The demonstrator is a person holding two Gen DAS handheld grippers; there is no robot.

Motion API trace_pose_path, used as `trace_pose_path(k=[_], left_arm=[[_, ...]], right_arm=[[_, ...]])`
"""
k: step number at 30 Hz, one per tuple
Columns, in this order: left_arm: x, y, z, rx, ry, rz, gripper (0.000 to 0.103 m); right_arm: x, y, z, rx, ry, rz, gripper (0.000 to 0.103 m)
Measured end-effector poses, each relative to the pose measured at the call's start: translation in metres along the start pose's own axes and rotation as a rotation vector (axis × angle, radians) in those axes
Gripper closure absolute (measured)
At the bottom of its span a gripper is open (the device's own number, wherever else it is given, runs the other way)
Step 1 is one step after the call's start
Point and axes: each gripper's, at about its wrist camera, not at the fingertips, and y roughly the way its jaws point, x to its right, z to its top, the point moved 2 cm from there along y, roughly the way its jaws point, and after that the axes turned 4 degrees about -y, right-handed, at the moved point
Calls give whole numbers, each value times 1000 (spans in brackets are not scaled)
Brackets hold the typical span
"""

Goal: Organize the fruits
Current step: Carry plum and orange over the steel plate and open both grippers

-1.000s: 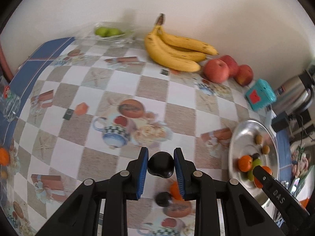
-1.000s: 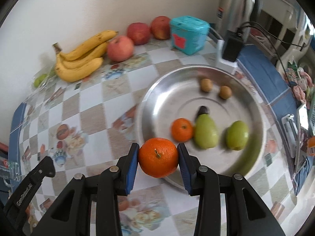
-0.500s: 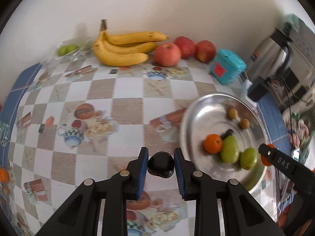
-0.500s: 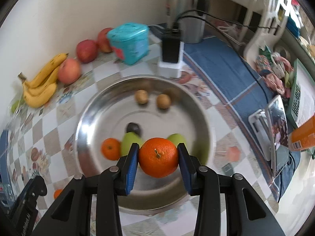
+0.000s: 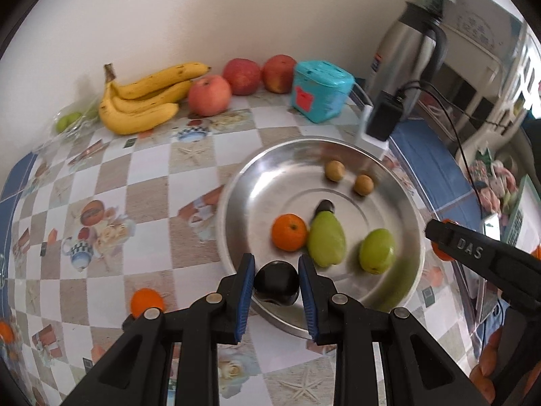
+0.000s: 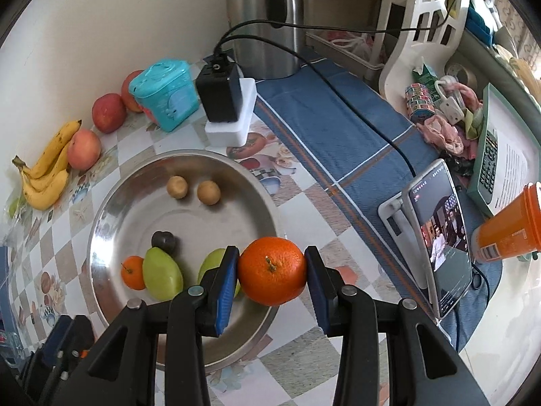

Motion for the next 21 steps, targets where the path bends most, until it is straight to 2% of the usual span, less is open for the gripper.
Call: trace_pose_path(k=[6, 15, 21], left_arm=[[5, 14, -5, -19, 23, -1, 74], [1, 30, -8, -28, 16, 4, 74], [0, 31, -7, -20, 19, 6, 74]], right_arm=[[0, 11, -1, -20, 0, 32, 62], [-8, 30, 3, 22, -15, 74, 62], [-13, 39, 4, 19, -26, 87, 62]])
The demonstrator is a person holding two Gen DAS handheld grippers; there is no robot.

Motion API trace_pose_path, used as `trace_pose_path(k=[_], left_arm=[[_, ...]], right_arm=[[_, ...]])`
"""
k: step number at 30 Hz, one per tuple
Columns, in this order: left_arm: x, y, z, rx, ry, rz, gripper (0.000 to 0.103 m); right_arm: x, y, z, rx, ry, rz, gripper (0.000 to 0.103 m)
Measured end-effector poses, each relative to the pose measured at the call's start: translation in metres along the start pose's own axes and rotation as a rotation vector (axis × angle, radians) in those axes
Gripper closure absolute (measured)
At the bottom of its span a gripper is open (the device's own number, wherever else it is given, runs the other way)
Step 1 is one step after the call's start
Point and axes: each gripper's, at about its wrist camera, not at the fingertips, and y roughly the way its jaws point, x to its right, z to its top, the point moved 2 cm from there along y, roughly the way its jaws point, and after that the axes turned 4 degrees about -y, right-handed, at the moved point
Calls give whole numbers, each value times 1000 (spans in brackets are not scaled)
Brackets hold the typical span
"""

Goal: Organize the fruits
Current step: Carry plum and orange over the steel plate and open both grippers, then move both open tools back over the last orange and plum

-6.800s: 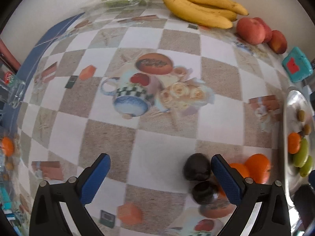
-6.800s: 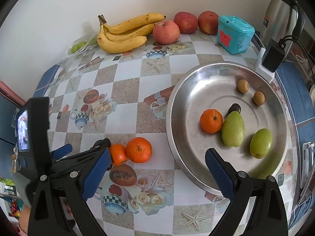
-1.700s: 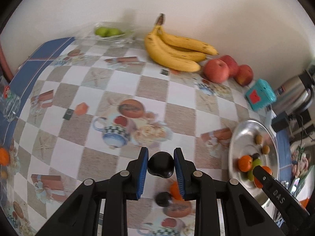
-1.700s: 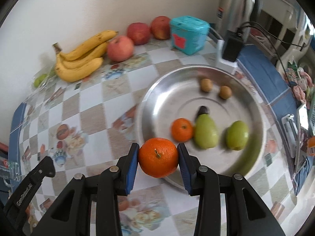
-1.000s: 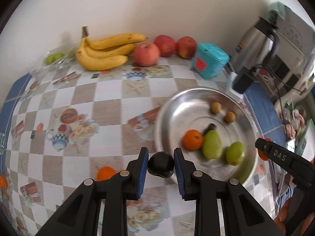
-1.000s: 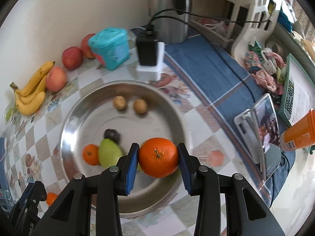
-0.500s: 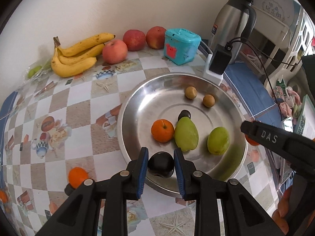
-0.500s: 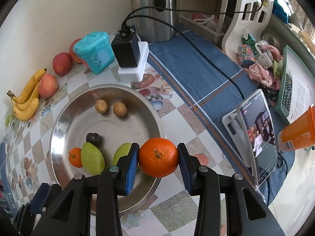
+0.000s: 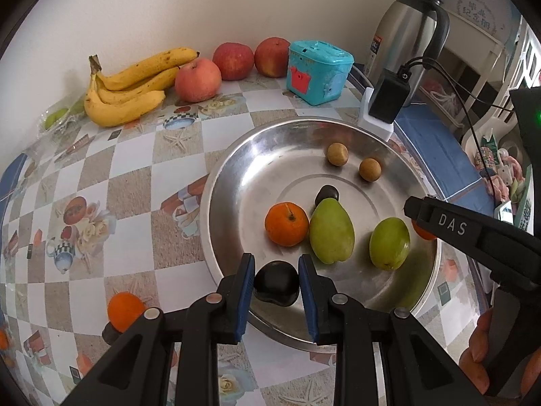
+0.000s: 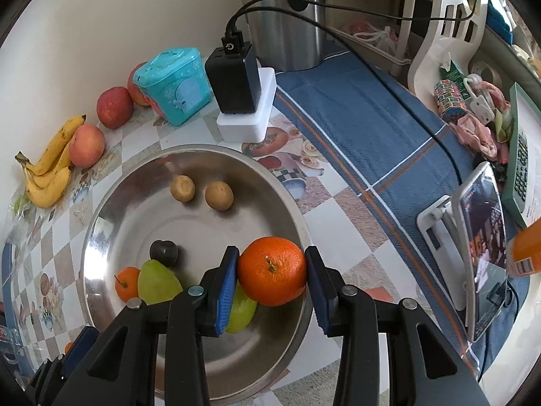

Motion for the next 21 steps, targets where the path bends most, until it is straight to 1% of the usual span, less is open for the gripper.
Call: trace_pose_path(k=[3, 8, 11, 13, 14, 15, 17, 19, 21], left_arm=[[1, 1, 0, 0, 7, -1, 74], [2, 4, -2, -5, 12, 5, 73], [2, 5, -2, -7, 16, 7, 72], [3, 5, -2, -5, 17, 6, 64], [3, 4, -1, -3, 17, 4, 58], [4, 3, -1, -2, 17, 3, 54], [4, 2, -1, -2, 18, 3, 54], [4, 2, -1, -3, 17, 2, 49], [2, 0, 0, -2, 13, 0, 38]], right_arm=[[-3, 0, 0, 1, -9, 8, 62], [-5, -2, 1, 19, -29, -19, 61], [-4, -3, 2, 25, -21, 0, 61], [-3, -3, 2, 25, -17, 4, 61], [-3, -3, 2, 23, -16, 2, 61], [-3, -3, 2, 23, -16, 1, 61], [-3, -4, 3, 23, -17, 0, 61], [-3, -7, 4, 26, -19, -1, 61], [-4, -13, 5, 37, -22, 0, 61]])
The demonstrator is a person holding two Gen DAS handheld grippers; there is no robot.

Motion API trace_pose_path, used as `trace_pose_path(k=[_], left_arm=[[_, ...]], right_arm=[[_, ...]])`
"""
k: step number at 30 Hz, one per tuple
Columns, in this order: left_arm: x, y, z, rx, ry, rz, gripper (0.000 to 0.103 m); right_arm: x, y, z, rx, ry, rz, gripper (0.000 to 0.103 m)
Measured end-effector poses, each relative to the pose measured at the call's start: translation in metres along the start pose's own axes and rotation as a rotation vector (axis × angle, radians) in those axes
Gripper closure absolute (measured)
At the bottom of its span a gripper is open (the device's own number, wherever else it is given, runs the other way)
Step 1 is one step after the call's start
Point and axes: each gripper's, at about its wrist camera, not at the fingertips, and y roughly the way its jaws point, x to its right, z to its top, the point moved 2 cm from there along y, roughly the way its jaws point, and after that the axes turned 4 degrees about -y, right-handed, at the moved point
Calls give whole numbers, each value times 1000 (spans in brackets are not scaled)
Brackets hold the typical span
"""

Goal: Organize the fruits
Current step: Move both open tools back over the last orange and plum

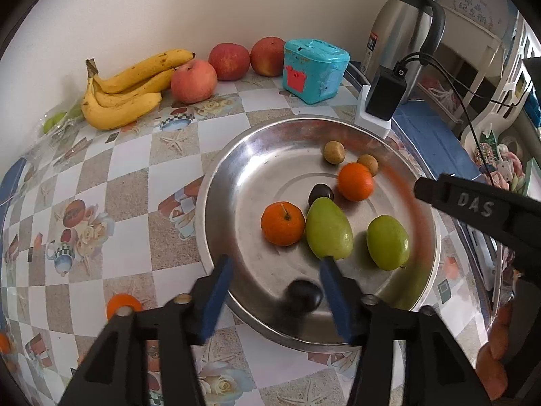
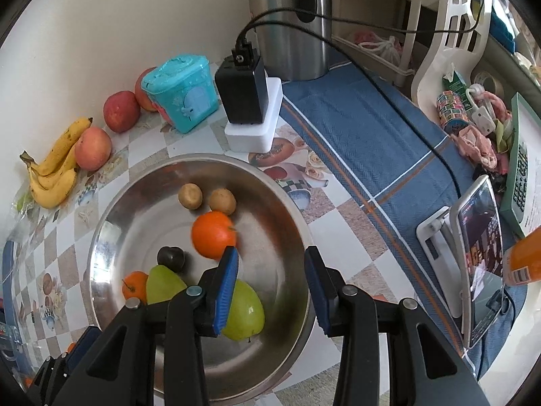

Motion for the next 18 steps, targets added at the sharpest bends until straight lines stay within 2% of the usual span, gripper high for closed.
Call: trace_pose_path(k=[2, 5, 9, 14, 18], left_arm=[[-3, -3, 1, 1, -8, 1, 37], [-12, -8, 4, 7, -38, 9, 26], [-36, -12, 7, -17, -121, 63, 20], [-66, -19, 6, -11, -221, 122, 5], [-83, -25, 3, -5, -282, 139, 4]], right_arm=[[-1, -7, 2, 14, -4, 2, 61], [-3, -18, 3, 30, -8, 9, 61], [-8, -30, 3, 44, -26, 12, 53], [-17, -38, -4, 25, -61, 5, 53], [-25, -36, -12, -11, -84, 18, 52]])
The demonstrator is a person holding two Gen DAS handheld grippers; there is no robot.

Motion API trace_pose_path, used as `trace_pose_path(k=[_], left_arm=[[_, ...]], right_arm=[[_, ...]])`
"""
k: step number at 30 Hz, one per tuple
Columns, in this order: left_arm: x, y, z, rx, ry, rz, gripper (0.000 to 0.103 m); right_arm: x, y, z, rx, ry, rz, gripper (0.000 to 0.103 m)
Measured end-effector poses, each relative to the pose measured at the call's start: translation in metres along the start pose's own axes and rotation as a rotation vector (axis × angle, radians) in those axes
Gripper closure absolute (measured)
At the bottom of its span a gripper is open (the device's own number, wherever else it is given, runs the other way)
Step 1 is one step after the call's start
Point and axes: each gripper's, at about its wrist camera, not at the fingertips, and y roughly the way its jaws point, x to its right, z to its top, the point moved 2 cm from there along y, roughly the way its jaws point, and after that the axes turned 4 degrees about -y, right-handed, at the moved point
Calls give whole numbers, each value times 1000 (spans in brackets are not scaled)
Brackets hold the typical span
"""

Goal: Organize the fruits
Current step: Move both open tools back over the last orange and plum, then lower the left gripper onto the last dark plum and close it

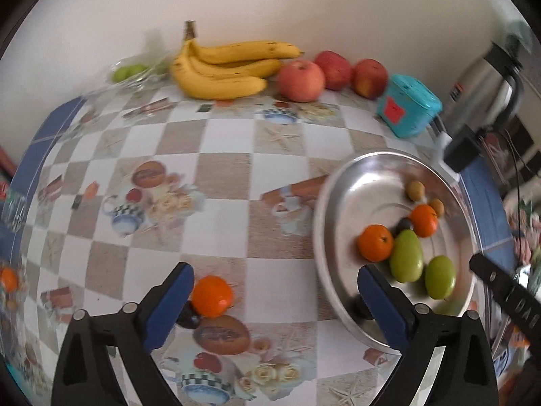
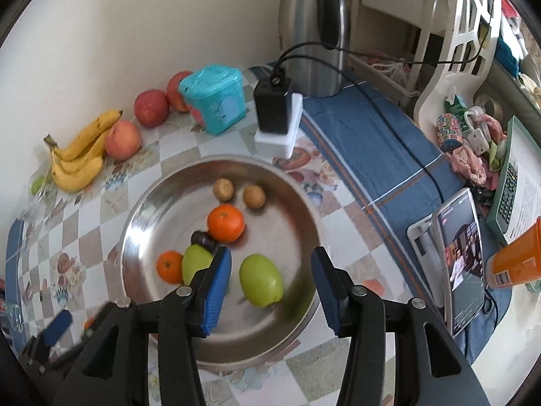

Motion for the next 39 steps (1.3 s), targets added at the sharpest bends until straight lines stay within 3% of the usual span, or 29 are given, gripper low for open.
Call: trace_pose_path(k=[4, 19, 27, 31, 35, 38, 39], left_arm=[[-16, -3, 1, 0, -49, 8, 4], [-57, 3, -26, -54, -120, 60, 3], [-76, -2, -36, -60, -165, 53, 3], [-78, -5, -36, -52, -165, 47, 3], [-83, -3, -35, -58, -178, 47, 3], [-90, -2, -34, -60, -192, 54, 3], [-92, -2, -33, -60, -195, 55, 3]], right_arm=[[-10, 6, -8, -38, -20, 18, 53], [-20, 4, -25, -44, -27, 144, 53], [-33, 8, -43, -76, -112, 68, 53], [-35, 12, -50, -88, -115, 79, 53], [-36, 8, -50, -40, -120, 82, 25], [-38, 7, -49, -30, -121, 109, 18], [-39, 9, -49, -40, -115, 130, 7]])
